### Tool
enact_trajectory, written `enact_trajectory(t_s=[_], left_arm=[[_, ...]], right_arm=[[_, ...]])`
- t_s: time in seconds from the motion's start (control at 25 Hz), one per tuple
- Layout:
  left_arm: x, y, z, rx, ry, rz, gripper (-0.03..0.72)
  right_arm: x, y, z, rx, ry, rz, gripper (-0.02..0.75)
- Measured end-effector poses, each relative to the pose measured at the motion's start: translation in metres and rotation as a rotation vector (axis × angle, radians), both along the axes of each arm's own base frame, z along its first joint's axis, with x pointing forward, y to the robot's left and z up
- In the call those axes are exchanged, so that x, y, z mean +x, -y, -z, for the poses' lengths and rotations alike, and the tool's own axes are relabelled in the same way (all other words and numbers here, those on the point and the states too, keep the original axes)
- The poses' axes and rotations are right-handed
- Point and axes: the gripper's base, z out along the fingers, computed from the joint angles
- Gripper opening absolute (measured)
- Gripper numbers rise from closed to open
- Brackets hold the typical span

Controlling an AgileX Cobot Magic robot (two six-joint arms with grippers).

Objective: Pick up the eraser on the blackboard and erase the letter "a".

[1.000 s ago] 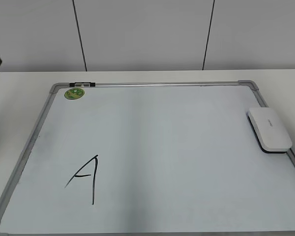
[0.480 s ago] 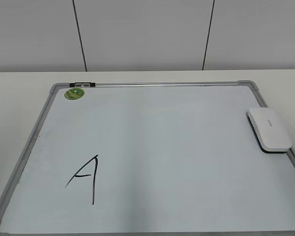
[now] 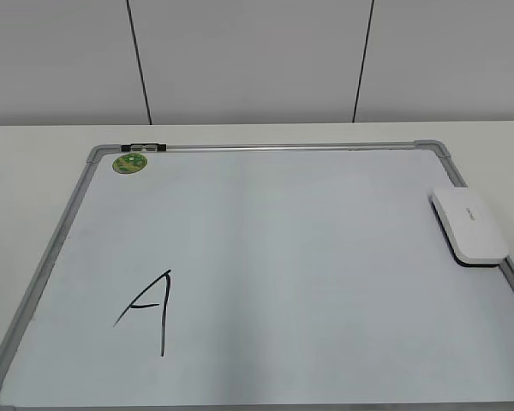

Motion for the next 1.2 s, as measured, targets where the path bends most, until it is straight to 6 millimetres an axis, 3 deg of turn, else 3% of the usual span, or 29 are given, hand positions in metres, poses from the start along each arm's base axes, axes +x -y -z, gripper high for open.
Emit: enact_trajectory(t_s=[0.2, 0.44, 0.64, 1.2], left_arm=[[-0.012, -0.003, 0.003, 0.002, 0.080, -0.017, 0.480], [-0.010, -0.008, 0.005, 0.051, 0.119, -0.044, 0.480], [-0.007, -0.010, 0.009, 0.060, 0.127, -0.064, 0.480], [-0.006, -0.012, 0.008, 0.061, 0.130, -0.099, 0.486]], right_arm=[[-0.026, 0.003, 0.011, -0.012, 0.097, 0.008, 0.588], [-0.047, 0.010, 0.021, -0.071, 0.180, 0.028, 0.588], [-0.045, 0.007, 0.031, -0.044, 0.178, 0.019, 0.588], [-0.045, 0.004, 0.030, -0.012, 0.186, 0.010, 0.588]])
